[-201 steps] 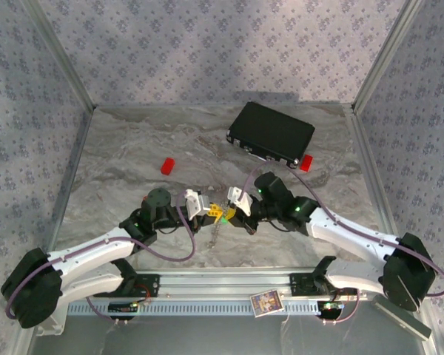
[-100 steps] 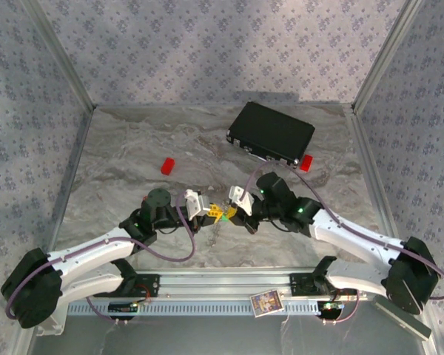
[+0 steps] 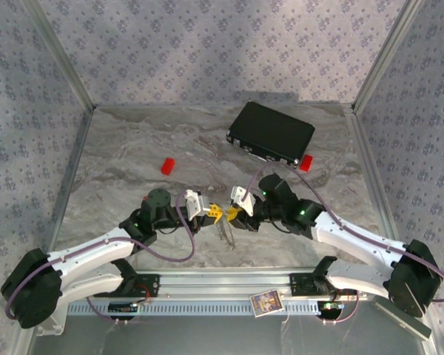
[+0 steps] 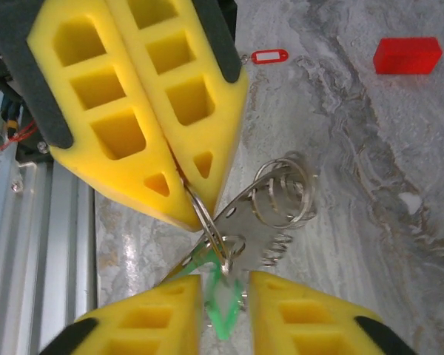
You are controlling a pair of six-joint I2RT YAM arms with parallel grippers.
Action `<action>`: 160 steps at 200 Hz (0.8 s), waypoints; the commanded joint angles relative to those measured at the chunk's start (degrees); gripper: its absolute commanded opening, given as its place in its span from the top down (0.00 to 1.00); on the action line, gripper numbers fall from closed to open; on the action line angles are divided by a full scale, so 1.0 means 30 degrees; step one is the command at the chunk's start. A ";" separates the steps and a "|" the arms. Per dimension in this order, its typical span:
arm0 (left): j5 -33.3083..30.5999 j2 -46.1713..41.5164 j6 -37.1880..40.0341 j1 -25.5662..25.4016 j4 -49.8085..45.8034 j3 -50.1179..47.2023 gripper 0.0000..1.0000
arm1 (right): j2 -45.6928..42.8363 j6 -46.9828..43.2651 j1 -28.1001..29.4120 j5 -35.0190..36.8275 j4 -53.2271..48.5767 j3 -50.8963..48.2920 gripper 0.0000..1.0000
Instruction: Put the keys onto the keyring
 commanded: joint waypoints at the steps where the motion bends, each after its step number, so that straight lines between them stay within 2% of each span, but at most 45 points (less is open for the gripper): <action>1: 0.0381 -0.0258 0.0166 -0.0086 0.1093 0.0329 1.00 | 0.0128 0.0691 -0.0017 -0.0435 0.1416 -0.0595 0.71; 67: 0.0310 -0.0250 0.0045 -0.0100 0.1393 0.0161 1.00 | 0.0521 0.1280 -0.0059 -0.0084 0.3624 -0.1587 0.64; 134: 0.0193 -0.0340 -0.0065 -0.0090 0.1422 0.0153 1.00 | 0.0699 0.1443 0.0004 0.0497 0.4532 -0.1879 0.64; 160: 0.0158 -0.0393 -0.0058 -0.0101 0.1422 0.0153 1.00 | 0.0801 0.1219 0.0178 0.1323 0.4434 -0.1942 0.61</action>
